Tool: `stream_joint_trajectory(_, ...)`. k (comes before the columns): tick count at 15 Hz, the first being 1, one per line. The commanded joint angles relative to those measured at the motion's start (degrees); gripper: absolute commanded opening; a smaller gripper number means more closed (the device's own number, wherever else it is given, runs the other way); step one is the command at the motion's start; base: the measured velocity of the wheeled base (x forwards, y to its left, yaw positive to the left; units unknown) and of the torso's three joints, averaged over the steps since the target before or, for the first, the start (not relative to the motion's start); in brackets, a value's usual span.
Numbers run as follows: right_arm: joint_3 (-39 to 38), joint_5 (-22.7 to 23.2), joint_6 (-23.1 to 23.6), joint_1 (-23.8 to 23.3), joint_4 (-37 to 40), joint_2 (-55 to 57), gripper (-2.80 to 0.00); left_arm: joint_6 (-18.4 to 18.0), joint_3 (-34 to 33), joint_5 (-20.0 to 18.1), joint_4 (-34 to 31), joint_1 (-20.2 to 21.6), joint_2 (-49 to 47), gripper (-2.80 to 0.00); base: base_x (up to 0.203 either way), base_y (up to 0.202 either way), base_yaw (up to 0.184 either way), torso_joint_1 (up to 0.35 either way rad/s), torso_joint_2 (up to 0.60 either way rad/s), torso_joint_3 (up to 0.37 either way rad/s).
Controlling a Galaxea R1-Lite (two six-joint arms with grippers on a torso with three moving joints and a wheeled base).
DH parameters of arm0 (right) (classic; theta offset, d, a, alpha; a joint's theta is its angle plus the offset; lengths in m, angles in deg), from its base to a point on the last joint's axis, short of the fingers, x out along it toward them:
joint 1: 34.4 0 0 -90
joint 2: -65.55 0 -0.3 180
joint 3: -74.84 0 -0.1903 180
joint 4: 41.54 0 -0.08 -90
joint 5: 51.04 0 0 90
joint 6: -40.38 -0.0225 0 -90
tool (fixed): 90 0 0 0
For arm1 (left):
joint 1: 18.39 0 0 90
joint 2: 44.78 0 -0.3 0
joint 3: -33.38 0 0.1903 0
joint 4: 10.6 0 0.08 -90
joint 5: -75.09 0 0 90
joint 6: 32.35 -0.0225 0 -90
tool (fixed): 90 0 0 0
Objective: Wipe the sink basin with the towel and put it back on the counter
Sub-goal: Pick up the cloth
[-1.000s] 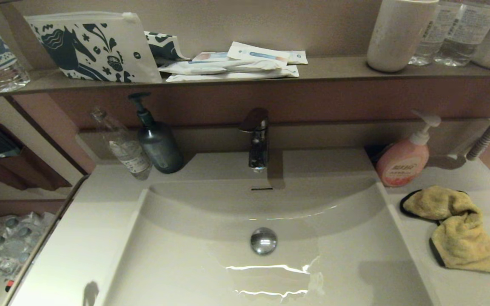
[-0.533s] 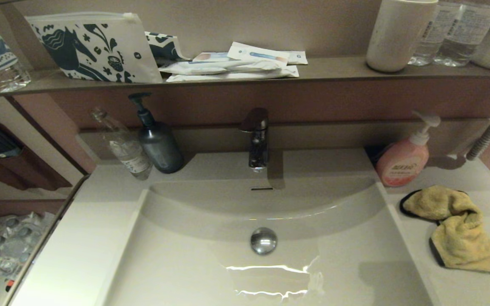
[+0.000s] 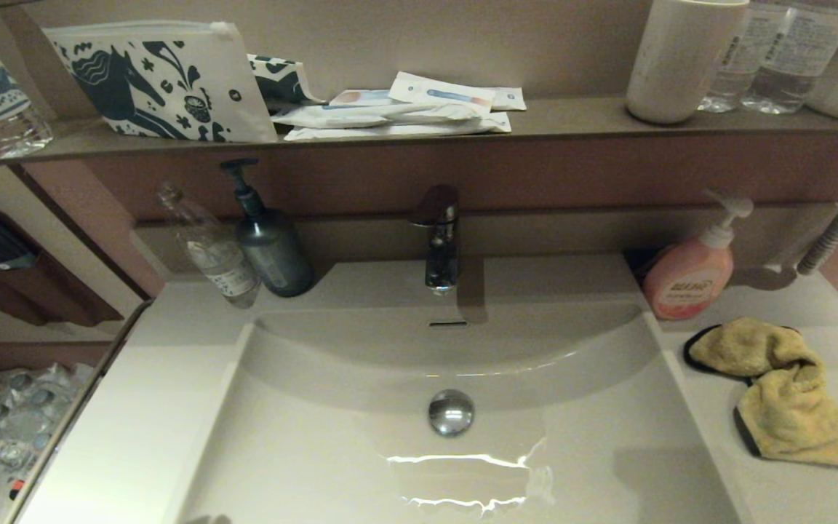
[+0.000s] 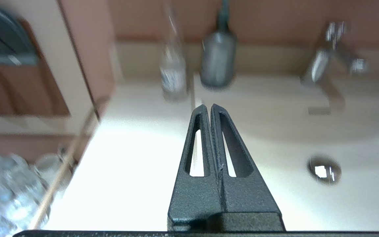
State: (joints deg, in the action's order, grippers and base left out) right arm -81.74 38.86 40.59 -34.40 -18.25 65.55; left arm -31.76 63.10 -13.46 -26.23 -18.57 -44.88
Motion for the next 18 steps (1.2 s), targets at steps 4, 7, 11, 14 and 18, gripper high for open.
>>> stream_joint_trajectory(4, -0.01, 0.01, -0.03, 0.00, -0.01, 0.09, -2.80, -0.16, -6.35, -1.19, -0.50, 0.04, -0.08, -2.80, 0.000, 0.000, 0.000, 0.000, 0.00, 0.000)
stream_joint_trajectory(7, 0.04, 0.01, -0.03, 0.00, -0.01, 0.09, -2.80, -0.33, -6.35, -1.37, -3.48, 0.03, -0.08, -2.80, 0.000, 0.000, 0.000, 0.000, 0.00, 0.000)
stream_joint_trajectory(11, 0.04, 0.01, 0.06, 0.00, -0.01, 0.09, -2.80, -0.50, -6.35, -1.39, -7.46, 0.02, -0.08, -2.80, 0.000, 0.000, 0.000, 0.000, 0.00, 0.000)
stream_joint_trajectory(14, 0.04, 0.01, 0.04, 0.08, -0.01, 0.09, -2.80, -0.42, -6.35, -1.45, -7.56, 0.04, -0.08, -2.80, 0.000, 0.000, 0.000, 0.000, 0.00, 0.000)
stream_joint_trajectory(18, -0.04, 0.01, 0.04, 0.00, -0.01, 0.09, -2.80, -0.23, -6.35, -1.54, -7.48, 0.09, -0.08, -2.80, 0.000, 0.000, 0.000, 0.000, 0.00, 0.000)
